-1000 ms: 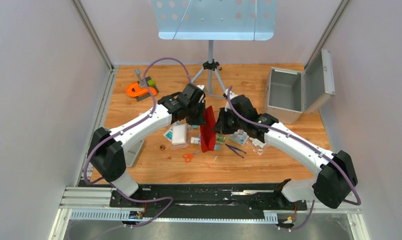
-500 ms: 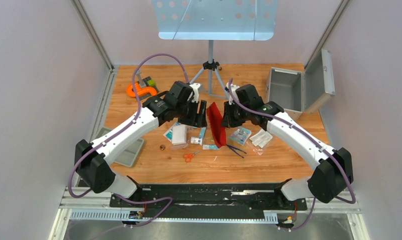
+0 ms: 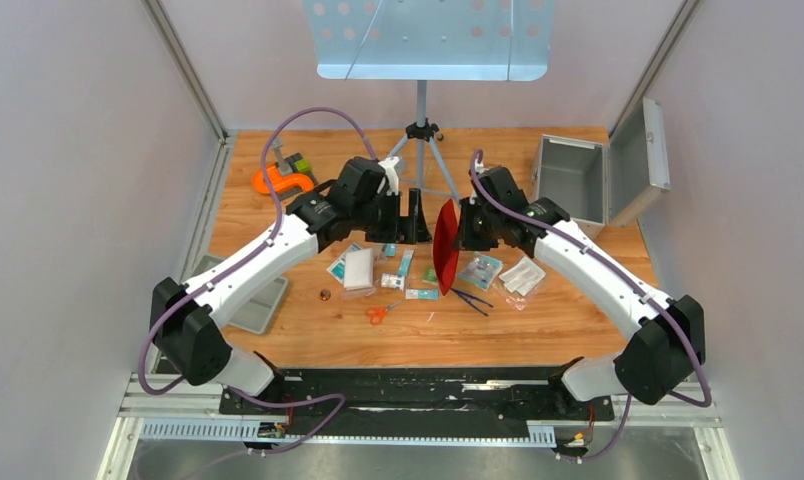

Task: Organize the medicine kit
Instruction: Adjust the medicine pouch.

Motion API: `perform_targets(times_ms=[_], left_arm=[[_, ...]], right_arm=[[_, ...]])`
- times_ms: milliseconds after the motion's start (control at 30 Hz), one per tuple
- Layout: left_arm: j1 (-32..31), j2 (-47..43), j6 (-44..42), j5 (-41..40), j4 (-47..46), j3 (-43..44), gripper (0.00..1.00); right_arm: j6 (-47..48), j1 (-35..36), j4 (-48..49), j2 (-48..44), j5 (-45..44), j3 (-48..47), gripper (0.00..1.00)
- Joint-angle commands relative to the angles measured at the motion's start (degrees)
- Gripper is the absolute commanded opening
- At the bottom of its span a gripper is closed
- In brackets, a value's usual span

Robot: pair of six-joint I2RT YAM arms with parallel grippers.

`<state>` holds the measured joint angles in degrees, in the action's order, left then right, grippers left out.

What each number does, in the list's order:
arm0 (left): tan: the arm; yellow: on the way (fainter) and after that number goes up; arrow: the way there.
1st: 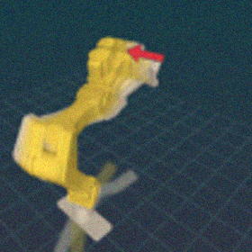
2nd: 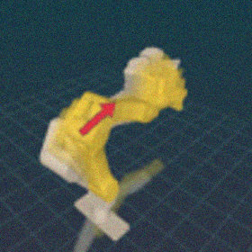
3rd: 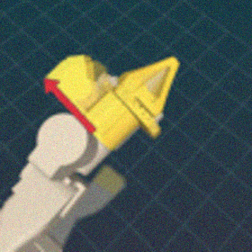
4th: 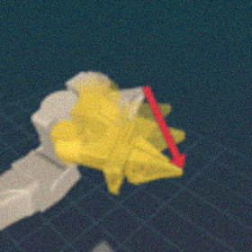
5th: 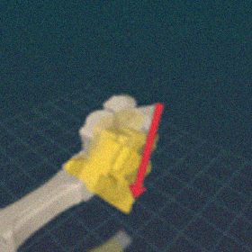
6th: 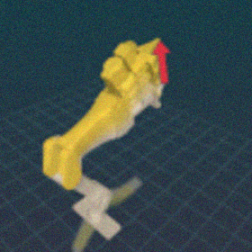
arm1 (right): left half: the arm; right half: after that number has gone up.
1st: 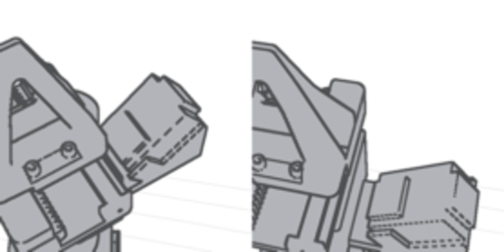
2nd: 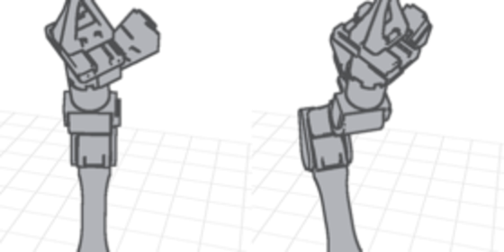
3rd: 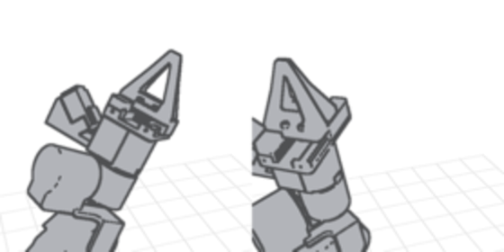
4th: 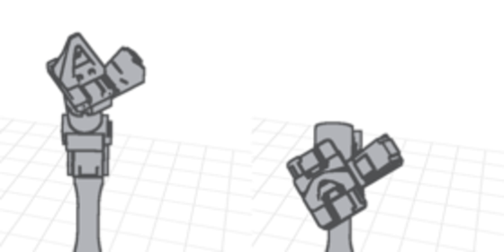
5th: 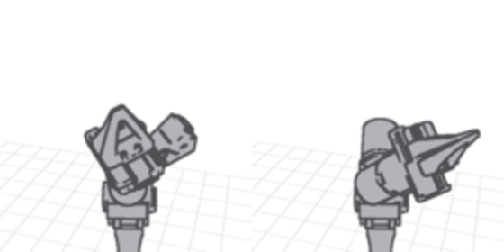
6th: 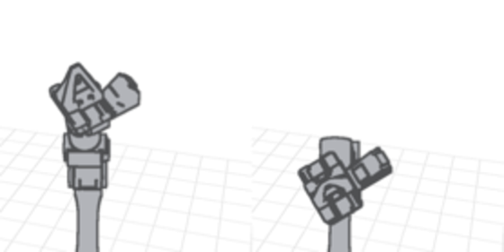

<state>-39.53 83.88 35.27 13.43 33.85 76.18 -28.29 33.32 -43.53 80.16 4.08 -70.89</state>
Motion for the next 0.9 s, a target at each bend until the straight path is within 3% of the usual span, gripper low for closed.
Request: perform_targets(times_ms=[0,267,667,867], left_arm=[[-3.0,2.9,2.2,-2.3,-1.8,4.0,0.86],[-7.1,10.3,0.0,-8.1,1.3,9.5,0.72],[-9.6,16.4,-2.1,-24.5,6.1,12.2,0.37],[-9.6,15.0,-1.6,-26.4,6.6,10.8,0.33]], right_arm=[[-4.5,0.8,0.8,0.4,-2.0,-2.9,0.00],[-7.7,1.0,0.7,0.4,-0.7,-3.2,0.00],[-10.3,1.7,-1.3,-0.5,-0.9,-3.1,0.00],[-11.6,1.7,-3.5,-2.1,-6.5,-0.9,0.00]])
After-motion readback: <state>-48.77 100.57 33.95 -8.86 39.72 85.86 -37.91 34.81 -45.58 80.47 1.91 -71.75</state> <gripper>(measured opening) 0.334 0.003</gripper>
